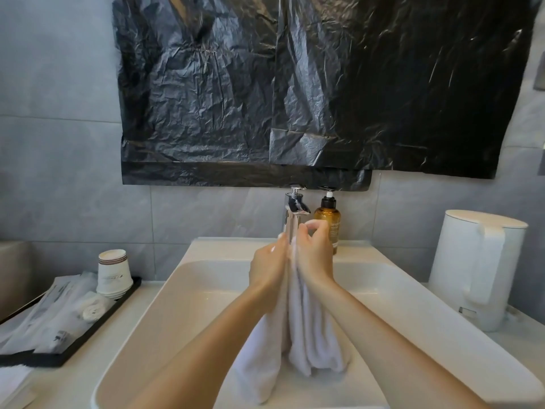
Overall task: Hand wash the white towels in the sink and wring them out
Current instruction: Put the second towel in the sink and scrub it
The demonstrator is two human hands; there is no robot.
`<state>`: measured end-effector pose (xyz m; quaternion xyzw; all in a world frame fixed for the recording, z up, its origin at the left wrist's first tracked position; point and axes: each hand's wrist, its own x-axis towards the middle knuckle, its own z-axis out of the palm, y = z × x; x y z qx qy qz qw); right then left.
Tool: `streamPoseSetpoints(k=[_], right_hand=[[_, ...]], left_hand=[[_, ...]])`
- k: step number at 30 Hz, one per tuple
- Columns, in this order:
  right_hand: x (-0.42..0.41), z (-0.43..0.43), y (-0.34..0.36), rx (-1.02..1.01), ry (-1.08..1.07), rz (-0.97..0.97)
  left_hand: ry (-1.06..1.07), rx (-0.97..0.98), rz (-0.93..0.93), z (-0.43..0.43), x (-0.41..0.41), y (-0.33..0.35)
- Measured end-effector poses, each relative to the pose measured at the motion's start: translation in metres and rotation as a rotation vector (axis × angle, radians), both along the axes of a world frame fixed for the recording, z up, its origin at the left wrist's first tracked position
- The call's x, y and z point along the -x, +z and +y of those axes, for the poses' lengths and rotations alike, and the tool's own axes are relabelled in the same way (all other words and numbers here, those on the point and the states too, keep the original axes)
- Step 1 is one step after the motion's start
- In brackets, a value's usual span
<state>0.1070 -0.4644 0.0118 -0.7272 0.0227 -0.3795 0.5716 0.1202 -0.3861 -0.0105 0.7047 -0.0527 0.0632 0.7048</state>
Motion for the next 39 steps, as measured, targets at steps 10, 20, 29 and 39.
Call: streamPoseSetpoints(k=[10, 20, 29, 39], right_hand=[[0.007, 0.005, -0.006, 0.045, -0.007, 0.01], [0.019, 0.011, -0.009, 0.126, 0.056, 0.029], [0.028, 0.018, -0.016, 0.278, 0.081, -0.036], [0.026, 0.02, -0.016, 0.34, 0.01, -0.076]], left_hand=[[0.03, 0.022, 0.018, -0.005, 0.003, 0.001], [-0.008, 0.003, -0.026, -0.001, 0.008, 0.008], [0.06, -0.01, -0.007, 0.003, 0.009, 0.011], [0.064, 0.024, 0.032, 0.001, 0.011, 0.015]])
